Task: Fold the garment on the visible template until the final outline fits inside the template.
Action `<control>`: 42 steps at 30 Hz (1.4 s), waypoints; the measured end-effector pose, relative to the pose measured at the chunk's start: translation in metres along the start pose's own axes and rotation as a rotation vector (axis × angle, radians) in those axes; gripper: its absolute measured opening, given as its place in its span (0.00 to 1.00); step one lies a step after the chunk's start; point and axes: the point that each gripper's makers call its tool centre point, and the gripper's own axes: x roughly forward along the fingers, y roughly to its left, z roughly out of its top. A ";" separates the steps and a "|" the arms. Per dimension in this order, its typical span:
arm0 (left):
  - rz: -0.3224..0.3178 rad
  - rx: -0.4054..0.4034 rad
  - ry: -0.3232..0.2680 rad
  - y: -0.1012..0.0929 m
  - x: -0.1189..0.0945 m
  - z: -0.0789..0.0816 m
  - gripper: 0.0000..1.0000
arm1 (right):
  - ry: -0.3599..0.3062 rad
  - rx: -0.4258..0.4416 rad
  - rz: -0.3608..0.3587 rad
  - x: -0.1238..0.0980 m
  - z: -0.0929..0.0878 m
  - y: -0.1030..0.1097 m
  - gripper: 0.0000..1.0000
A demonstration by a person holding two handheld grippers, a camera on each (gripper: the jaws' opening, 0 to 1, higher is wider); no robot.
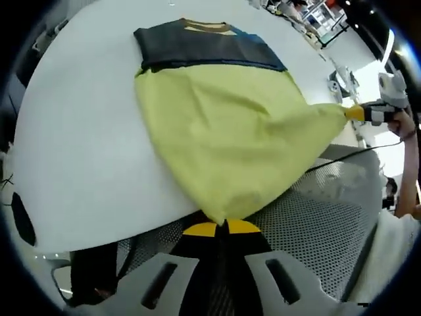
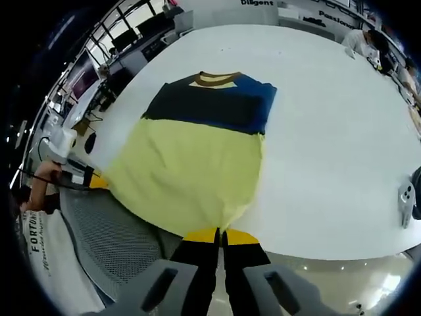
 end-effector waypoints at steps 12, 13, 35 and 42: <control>0.025 0.024 -0.020 0.014 -0.020 -0.004 0.07 | 0.083 -0.014 0.045 0.000 -0.025 0.015 0.00; 0.026 0.026 -0.023 0.014 -0.021 -0.004 0.07 | 0.089 -0.009 0.047 -0.001 -0.027 0.015 0.00; 0.080 0.026 -0.269 0.023 -0.063 0.071 0.07 | -0.212 0.064 0.053 -0.026 0.046 0.008 0.00; 0.112 0.062 -0.339 0.026 -0.072 0.102 0.07 | -0.273 0.073 0.050 -0.025 0.070 0.001 0.00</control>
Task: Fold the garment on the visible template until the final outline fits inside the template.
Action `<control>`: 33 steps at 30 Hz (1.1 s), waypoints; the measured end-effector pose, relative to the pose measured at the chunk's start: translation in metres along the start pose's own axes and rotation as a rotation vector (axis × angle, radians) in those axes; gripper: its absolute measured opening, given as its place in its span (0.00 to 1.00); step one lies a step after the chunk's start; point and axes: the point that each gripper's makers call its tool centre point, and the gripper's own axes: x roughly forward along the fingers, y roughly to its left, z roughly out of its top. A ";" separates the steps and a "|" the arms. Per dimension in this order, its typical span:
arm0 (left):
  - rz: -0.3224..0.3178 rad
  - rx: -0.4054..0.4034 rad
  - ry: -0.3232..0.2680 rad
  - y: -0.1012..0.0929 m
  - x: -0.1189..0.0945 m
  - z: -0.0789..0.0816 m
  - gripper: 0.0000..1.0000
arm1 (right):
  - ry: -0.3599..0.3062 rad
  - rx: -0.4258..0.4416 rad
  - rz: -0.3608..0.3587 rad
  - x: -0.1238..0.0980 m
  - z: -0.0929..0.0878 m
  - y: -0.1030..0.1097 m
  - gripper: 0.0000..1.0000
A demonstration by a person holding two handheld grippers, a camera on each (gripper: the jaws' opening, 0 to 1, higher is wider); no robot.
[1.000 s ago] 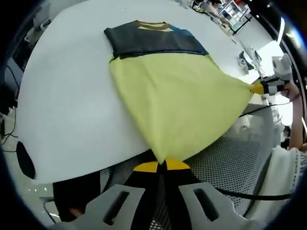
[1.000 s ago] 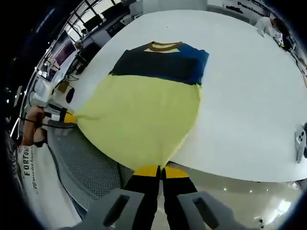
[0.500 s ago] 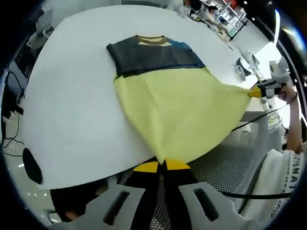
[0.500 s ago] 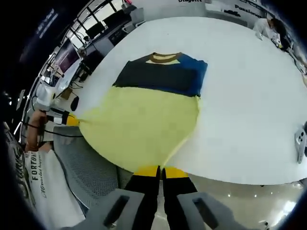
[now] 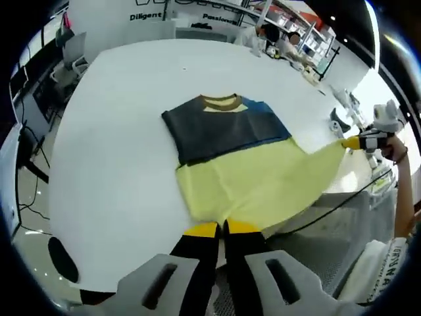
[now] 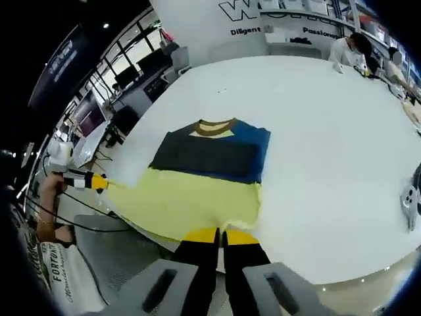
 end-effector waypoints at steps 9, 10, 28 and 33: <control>0.012 -0.004 -0.080 0.010 0.004 0.035 0.07 | -0.042 -0.016 0.002 0.015 0.031 -0.006 0.00; 0.013 -0.005 -0.083 0.011 0.005 0.039 0.07 | -0.042 -0.015 0.002 0.016 0.036 -0.007 0.00; 0.038 0.038 -0.141 0.041 0.030 0.105 0.07 | -0.053 -0.038 -0.030 0.038 0.090 -0.027 0.00; 0.052 0.034 -0.159 0.051 0.038 0.123 0.07 | -0.073 -0.021 -0.022 0.044 0.108 -0.033 0.00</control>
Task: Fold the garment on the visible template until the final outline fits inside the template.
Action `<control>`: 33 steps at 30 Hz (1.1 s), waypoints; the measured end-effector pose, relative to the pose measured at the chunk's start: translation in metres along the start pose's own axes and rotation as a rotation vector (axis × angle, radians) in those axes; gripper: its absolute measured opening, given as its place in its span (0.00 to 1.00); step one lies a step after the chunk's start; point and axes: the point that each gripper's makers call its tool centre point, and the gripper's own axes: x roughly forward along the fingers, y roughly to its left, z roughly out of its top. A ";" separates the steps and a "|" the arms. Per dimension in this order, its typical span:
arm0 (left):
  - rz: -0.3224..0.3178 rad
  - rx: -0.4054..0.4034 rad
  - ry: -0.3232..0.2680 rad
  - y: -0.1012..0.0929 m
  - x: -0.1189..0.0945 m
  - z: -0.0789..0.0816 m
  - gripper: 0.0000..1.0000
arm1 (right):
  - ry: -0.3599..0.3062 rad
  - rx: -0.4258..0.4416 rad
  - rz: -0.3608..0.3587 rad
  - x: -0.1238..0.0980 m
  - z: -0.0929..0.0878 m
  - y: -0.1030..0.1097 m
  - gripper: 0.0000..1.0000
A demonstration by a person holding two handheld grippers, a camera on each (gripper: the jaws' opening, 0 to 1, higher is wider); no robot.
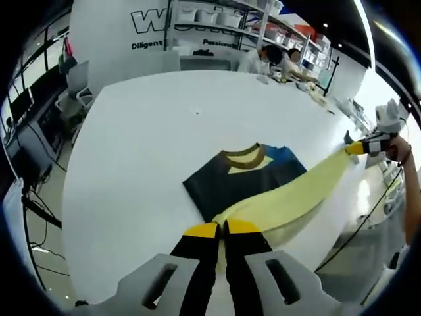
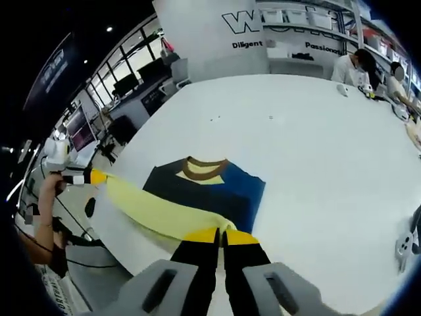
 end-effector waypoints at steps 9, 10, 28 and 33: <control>-0.007 -0.042 -0.018 0.012 0.027 0.028 0.07 | -0.014 0.070 0.017 0.024 0.026 -0.012 0.00; -0.002 -0.043 -0.016 0.014 0.030 0.030 0.07 | -0.009 0.077 0.018 0.026 0.027 -0.013 0.00; -0.004 -0.135 0.074 0.043 0.104 0.035 0.07 | 0.092 0.121 -0.059 0.091 0.038 -0.052 0.00; -0.002 -0.185 0.092 0.050 0.125 0.034 0.07 | 0.109 0.146 -0.052 0.110 0.043 -0.062 0.00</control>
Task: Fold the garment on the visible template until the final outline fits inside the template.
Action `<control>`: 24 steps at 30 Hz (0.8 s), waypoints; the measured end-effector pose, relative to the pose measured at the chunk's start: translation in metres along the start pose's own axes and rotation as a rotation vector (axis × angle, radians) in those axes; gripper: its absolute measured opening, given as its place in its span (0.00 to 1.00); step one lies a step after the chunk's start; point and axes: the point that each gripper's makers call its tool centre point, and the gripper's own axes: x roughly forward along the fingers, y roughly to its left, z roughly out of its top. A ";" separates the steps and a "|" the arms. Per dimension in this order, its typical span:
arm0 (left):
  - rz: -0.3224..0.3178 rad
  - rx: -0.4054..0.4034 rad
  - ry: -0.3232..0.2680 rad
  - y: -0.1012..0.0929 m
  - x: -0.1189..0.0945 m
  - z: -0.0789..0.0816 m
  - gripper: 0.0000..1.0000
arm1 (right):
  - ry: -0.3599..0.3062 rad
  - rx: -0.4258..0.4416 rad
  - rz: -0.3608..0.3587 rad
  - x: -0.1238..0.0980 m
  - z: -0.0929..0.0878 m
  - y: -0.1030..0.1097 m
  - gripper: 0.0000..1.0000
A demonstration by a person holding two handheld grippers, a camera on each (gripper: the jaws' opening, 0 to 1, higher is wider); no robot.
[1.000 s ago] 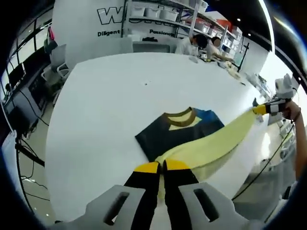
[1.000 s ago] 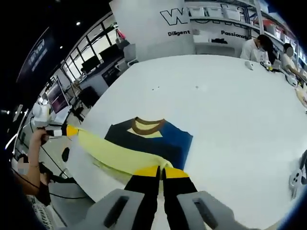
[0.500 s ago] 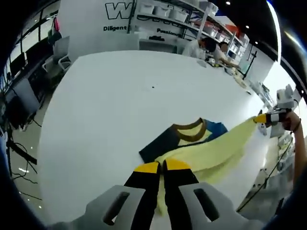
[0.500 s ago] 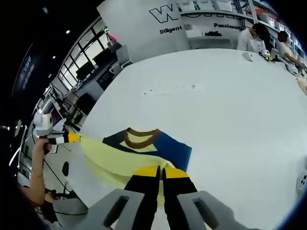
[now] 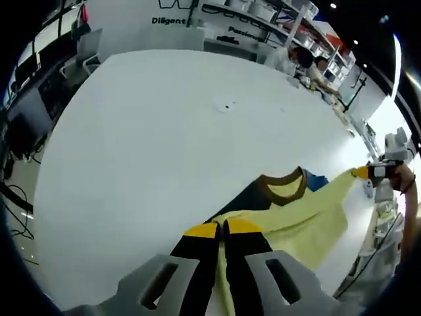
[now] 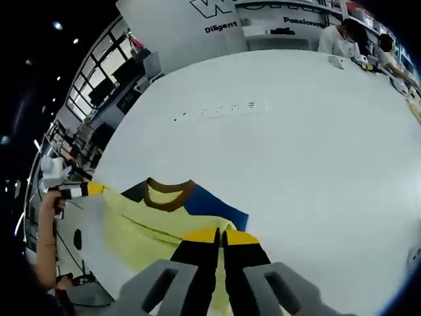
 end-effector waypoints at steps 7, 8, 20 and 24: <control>0.004 -0.072 0.051 0.006 0.022 -0.007 0.07 | 0.048 0.056 0.000 0.030 0.000 -0.014 0.00; 0.004 -0.083 0.063 0.009 0.031 -0.010 0.07 | 0.062 0.065 -0.004 0.036 -0.003 -0.017 0.00; 0.024 -0.086 0.010 0.016 0.039 -0.003 0.07 | -0.016 0.038 0.001 0.053 0.009 -0.019 0.00; 0.033 -0.084 -0.011 0.017 0.038 0.003 0.08 | -0.043 0.063 0.006 0.054 0.013 -0.019 0.00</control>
